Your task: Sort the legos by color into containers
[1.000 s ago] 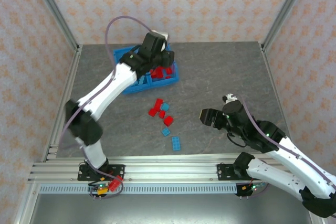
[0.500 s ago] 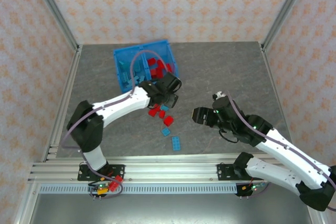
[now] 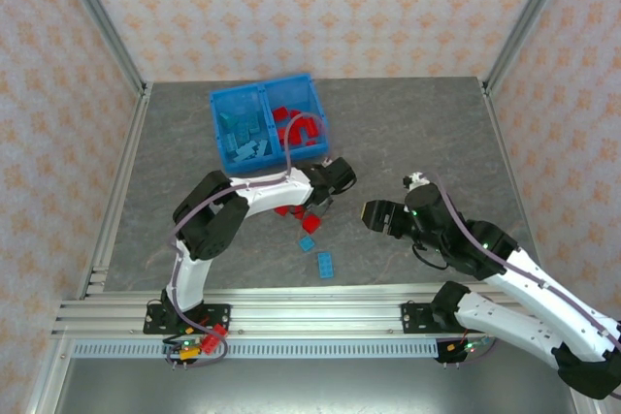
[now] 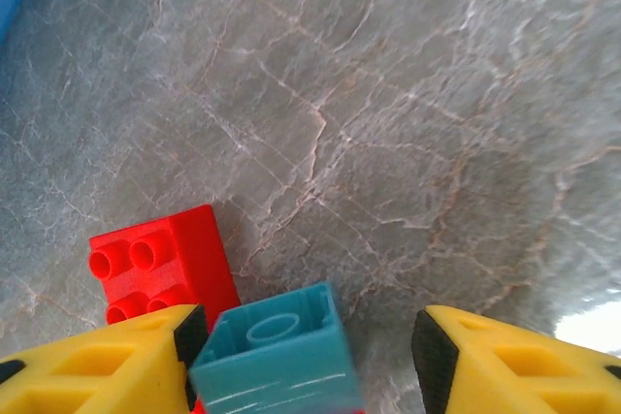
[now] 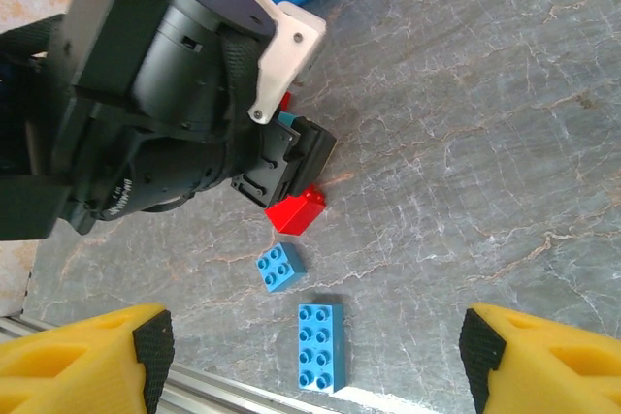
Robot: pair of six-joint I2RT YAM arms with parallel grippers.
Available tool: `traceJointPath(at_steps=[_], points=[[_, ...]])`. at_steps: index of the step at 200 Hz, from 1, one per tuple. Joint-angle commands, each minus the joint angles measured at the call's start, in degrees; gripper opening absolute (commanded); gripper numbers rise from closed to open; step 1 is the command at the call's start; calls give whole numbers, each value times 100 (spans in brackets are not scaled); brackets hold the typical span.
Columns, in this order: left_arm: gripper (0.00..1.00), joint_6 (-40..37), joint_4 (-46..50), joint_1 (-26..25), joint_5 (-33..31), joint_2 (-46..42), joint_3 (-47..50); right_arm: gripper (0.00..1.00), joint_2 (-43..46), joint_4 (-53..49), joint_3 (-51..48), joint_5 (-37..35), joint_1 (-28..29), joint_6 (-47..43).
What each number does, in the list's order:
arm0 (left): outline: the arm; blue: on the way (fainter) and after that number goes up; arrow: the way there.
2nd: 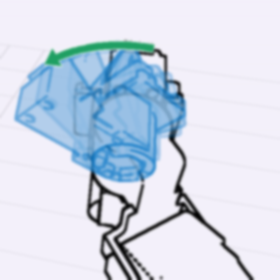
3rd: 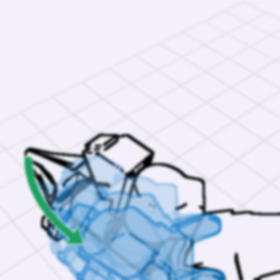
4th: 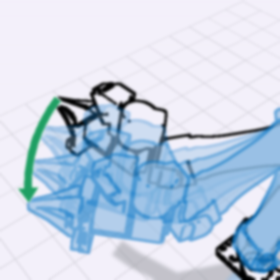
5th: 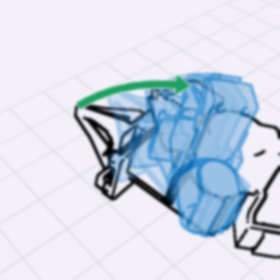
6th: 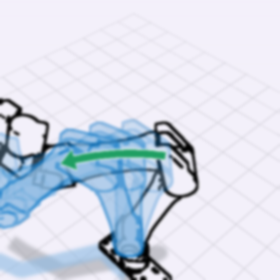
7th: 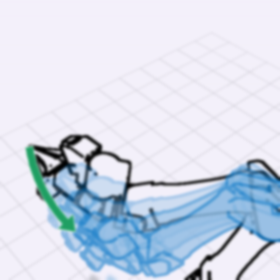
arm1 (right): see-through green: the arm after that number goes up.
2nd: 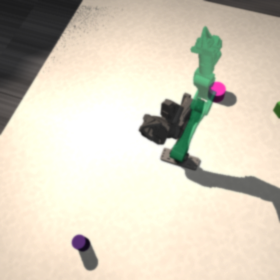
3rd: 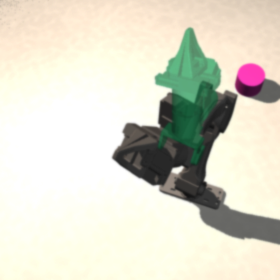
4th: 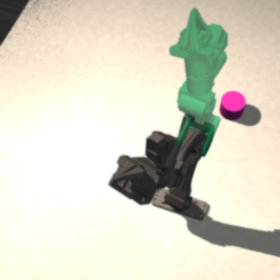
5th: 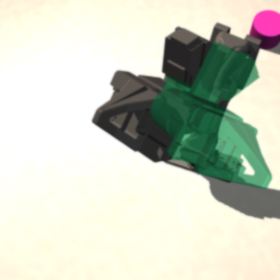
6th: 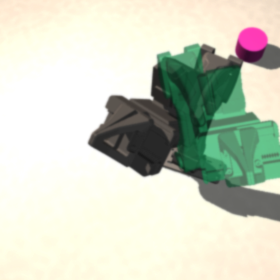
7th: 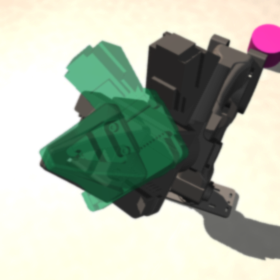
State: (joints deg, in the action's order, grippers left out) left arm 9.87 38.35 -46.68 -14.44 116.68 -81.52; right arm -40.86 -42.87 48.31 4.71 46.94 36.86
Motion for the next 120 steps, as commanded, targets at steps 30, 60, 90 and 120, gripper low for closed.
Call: traceJointPath(at_steps=[30, 60, 90, 120], points=[[45, -108, 299, -203, -1075, 177, -137, 79, 43, -126, -57, -146, 8, 51], [30, -25, 45, -218, -880, -48, 2, 79, 42, -140, -32, -160, 8, 50], [26, 126, -372, -210, -567, -639, 158, 79, 44, -136, -6, -62, 8, 2], [26, 254, -582, 77, -447, -1531, 214, 79, 42, 22, -52, 458, 8, -180]])
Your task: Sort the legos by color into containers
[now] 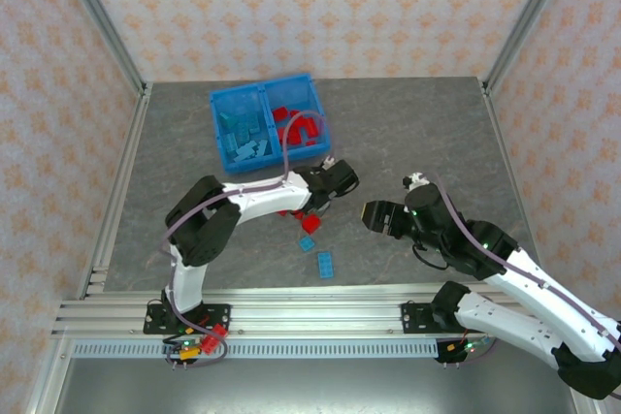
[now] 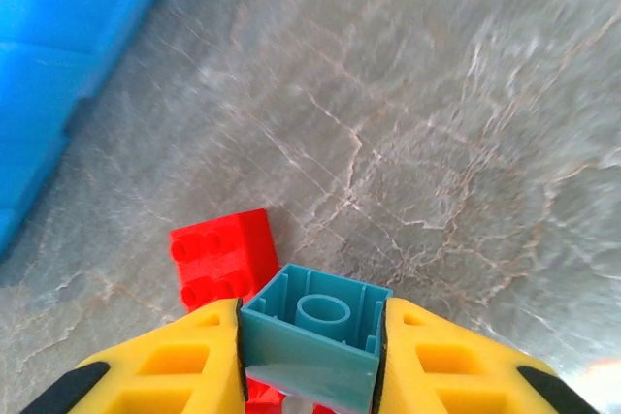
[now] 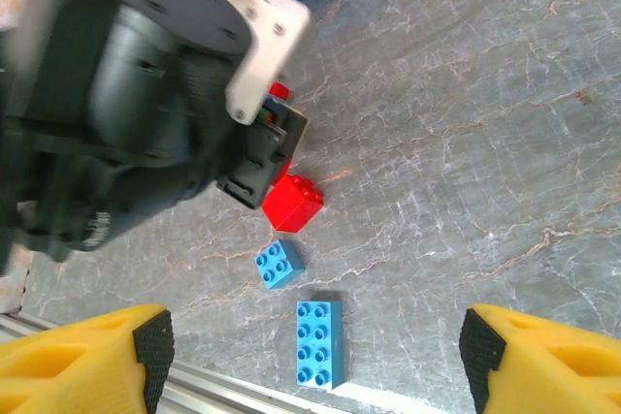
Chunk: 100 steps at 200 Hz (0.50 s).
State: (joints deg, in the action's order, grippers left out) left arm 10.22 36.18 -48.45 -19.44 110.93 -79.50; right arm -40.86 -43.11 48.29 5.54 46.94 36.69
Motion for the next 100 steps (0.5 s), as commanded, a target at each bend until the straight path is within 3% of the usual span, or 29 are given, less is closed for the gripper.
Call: traceJointPath(at_steps=[1, 49, 100], points=[[26, 223, -375, 268, 63, -984, 13, 79, 43, 52, -49, 394, 4, -162], [26, -1, -431, 1621, 458, -1988, -324, 79, 17, 313, -51, 772, 8, -309], [26, -285, -261, 3084, 625, -901, -1413, 79, 6, 235, -57, 650, 8, -298]])
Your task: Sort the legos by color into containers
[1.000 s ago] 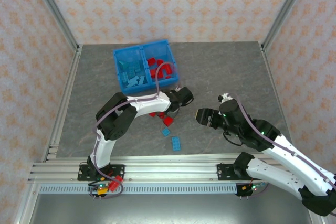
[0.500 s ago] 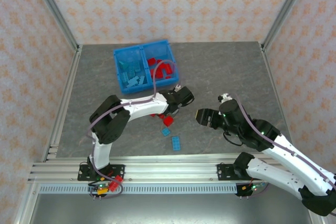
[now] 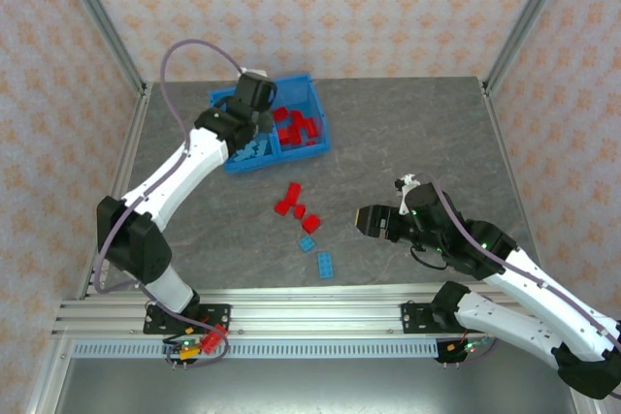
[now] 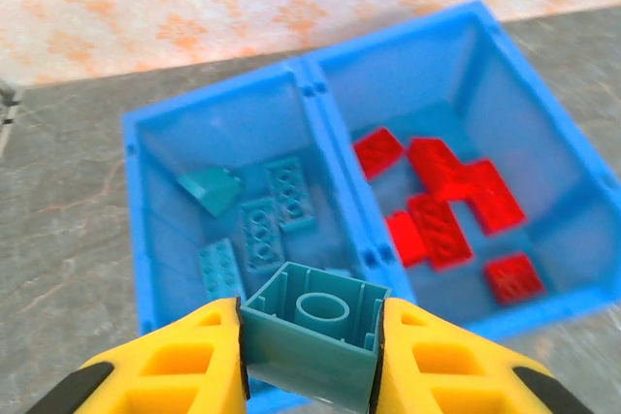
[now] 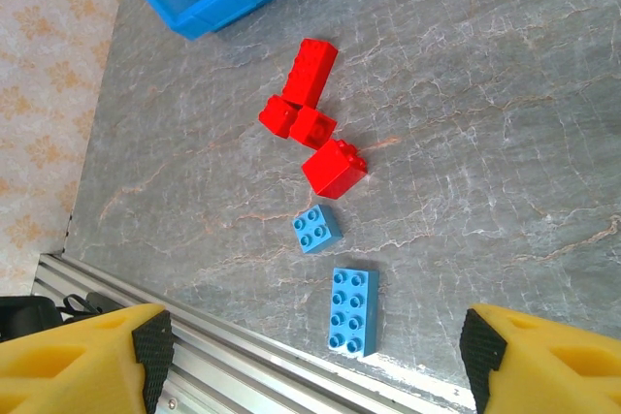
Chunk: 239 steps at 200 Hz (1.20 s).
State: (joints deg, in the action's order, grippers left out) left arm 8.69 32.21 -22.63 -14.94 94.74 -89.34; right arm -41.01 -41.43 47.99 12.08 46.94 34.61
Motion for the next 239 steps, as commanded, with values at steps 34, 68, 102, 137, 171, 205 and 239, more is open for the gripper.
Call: traceJointPath(at_steps=[34, 68, 102, 137, 171, 205, 239], points=[[26, 172, 130, 992, 432, 1998, -1255, 79, 88, -135, 69, -76, 10, -75], [34, 512, 156, 1198, 492, 2628, -1653, 80, 298, -304, 54, -230, 8, -23], [51, 612, -10, 1185, 793, 2204, -1405, 80, 254, -242, 27, -309, 8, -23], [54, 651, -237, 1179, 1401, 855, -701, 80, -272, 85, 87, -140, 8, -140], [55, 341, -386, 968, 2557, -972, 255, 80, -1198, 395, 265, 118, 25, -485], [70, -1387, -74, 328, 4074, -2789, 1241, 81, -2433, 413, 718, 269, 21, -1364], [90, -3914, 1378, -159, 5792, -4219, 2179, 81, -3956, 408, 1343, 960, 74, -2220]])
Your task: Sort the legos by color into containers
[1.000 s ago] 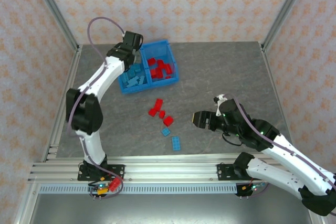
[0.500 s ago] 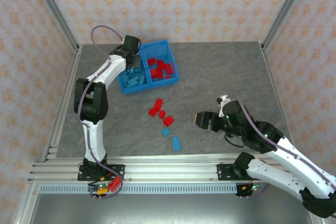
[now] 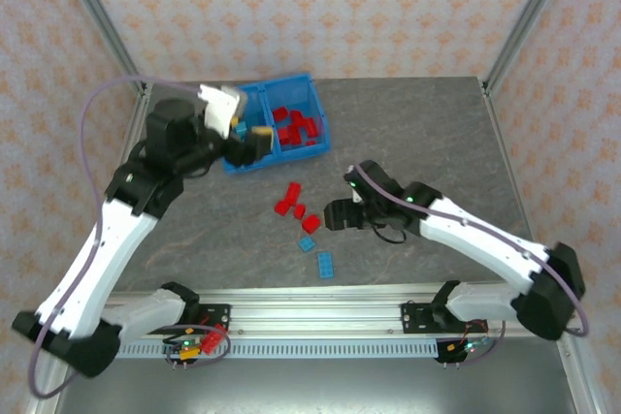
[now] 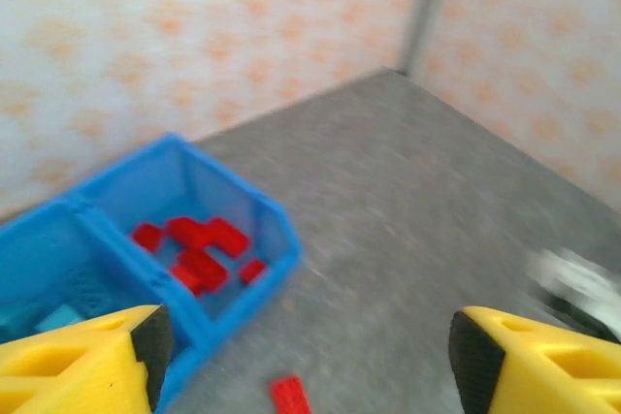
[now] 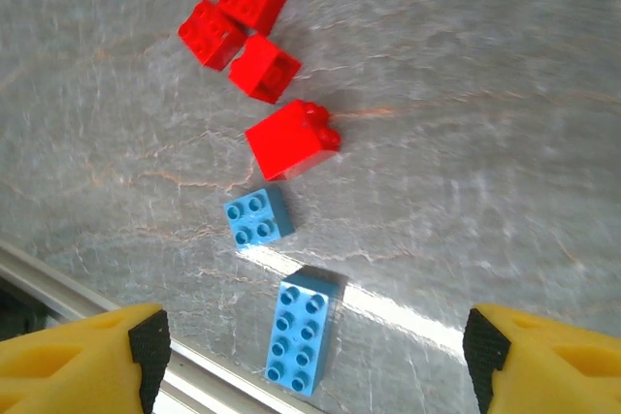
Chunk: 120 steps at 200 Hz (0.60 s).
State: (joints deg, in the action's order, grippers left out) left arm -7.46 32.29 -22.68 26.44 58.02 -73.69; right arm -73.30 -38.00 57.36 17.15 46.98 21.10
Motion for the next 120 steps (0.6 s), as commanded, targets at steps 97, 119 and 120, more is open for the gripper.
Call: traceJointPath(at_steps=[97, 119, 120], points=[[100, -2137, 2070, -324, 1921, -1739, 2584, 83, -4054, -709, 2465, -519, 641, -1971], [100, -2071, 1908, -323, 1843, -1831, 2758, 79, -4098, -649, 2363, -703, 651, -1926], [100, -2068, 1901, -320, 1841, -1830, 2765, 78, -4097, -648, 2357, -704, 653, -1930]])
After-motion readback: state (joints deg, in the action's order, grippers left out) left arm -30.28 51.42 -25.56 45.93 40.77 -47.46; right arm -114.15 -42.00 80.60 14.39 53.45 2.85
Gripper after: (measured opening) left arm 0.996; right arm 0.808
